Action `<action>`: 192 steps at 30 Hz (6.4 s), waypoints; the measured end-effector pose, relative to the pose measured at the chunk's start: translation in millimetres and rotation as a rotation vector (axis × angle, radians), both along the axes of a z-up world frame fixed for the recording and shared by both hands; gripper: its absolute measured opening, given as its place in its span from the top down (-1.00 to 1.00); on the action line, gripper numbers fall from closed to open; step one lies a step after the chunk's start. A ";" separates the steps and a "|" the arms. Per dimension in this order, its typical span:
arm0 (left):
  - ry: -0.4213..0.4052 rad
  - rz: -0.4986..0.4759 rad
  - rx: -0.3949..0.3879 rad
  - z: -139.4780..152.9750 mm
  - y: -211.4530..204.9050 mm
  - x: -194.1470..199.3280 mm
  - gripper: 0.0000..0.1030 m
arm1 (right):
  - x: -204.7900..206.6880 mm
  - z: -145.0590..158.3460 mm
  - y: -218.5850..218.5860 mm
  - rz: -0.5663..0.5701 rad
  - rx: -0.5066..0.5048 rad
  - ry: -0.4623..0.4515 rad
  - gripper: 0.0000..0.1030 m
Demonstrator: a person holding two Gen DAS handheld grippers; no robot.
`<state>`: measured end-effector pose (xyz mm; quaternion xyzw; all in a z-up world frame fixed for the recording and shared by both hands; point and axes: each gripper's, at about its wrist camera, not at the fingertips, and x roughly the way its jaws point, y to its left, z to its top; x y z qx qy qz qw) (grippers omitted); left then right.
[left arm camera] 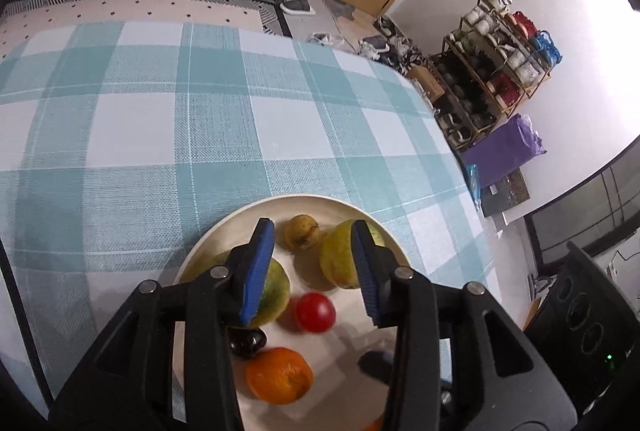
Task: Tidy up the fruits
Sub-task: 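Carry the tomato and kiwi onto the cream plate and open both tools, then raise both tools off the plate back toward the remaining fruits, then lower the right tool and grasp the second red tomato, then lift the held tomato with the right tool above the table, then grasp the second brown kiwi with the left tool while the right tool holds the tomato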
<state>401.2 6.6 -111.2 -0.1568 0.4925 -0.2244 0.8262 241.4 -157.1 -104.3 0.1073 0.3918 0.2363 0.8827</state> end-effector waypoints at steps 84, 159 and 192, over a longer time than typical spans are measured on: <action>-0.177 0.234 0.300 -24.8 19.1 -317.1 -0.97 | -222.5 -27.0 -46.6 -0.014 0.003 0.017 -0.46; -0.191 0.398 0.162 -18.9 103.2 -310.4 -0.97 | -239.9 -46.1 53.1 0.343 0.002 0.049 0.10; -0.147 0.031 0.279 -50.2 -34.6 -265.1 0.01 | -199.1 3.8 -101.9 -0.028 0.059 -0.106 0.42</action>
